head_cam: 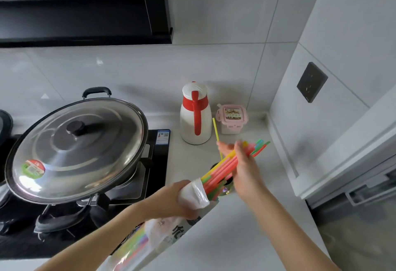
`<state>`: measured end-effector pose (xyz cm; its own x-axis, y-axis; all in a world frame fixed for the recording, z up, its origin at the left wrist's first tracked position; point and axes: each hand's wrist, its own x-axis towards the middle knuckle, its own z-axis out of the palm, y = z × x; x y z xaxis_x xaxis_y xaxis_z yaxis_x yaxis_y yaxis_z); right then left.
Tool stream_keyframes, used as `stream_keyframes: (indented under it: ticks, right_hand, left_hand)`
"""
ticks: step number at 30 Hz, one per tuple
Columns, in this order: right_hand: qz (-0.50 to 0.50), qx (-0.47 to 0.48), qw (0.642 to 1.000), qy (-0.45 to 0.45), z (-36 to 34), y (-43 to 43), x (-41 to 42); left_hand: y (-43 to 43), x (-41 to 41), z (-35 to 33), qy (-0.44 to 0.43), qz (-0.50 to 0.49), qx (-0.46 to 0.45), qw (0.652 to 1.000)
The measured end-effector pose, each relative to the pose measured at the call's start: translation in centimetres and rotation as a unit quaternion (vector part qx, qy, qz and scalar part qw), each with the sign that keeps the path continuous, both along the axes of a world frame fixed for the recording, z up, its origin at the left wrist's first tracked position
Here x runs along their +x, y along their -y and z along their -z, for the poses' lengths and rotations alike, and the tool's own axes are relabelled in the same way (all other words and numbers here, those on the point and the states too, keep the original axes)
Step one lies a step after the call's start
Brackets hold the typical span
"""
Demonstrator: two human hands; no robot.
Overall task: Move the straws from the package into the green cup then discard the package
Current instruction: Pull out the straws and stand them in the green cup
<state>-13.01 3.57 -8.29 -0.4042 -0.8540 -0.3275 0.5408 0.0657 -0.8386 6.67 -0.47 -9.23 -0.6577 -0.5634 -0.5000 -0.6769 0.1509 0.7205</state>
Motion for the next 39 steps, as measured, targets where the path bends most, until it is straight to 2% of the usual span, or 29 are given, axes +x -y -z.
stream_keyframes:
  ticks: [3, 6, 9, 14, 21, 26, 32, 39]
  right_hand:
    - [0.102, -0.070, 0.992, 0.022, -2.6, 0.4, -2.0]
    - [0.166, -0.126, 0.975, 0.076, -4.8, 0.7, -3.5]
    - [0.155, -0.132, 0.972, 0.114, -5.4, 0.8, -3.4]
    - [0.096, -0.103, 0.985, 0.103, -4.5, 0.5, -1.9]
    - [0.184, -0.158, 0.969, 0.052, -8.9, 0.7, -6.9]
    - [0.224, -0.190, 0.955, -0.030, -11.0, 0.4, -10.3]
    - [0.183, -0.147, 0.962, -0.141, -5.9, 3.2, -6.9]
    - [0.114, -0.133, 0.968, -0.180, -1.2, 5.5, -4.3]
  left_hand:
    - [-0.4, -0.2, 0.5, 0.006, -0.006, -0.107, 0.994]
    - [-0.2, -0.4, 0.7, -0.006, -0.029, -0.138, 0.990]
    - [-0.2, -0.9, 0.6, -0.022, -0.035, -0.156, 0.987]
    - [-0.4, -1.5, 0.5, -0.026, -0.035, -0.181, 0.982]
    - [0.2, 0.4, 0.9, 0.005, -0.077, -0.198, 0.977]
    - [0.8, 2.2, 1.3, 0.036, -0.114, -0.205, 0.971]
    - [1.2, 2.4, 1.5, 0.026, -0.133, -0.202, 0.970]
    - [1.3, 3.1, 2.1, 0.019, -0.149, -0.198, 0.969]
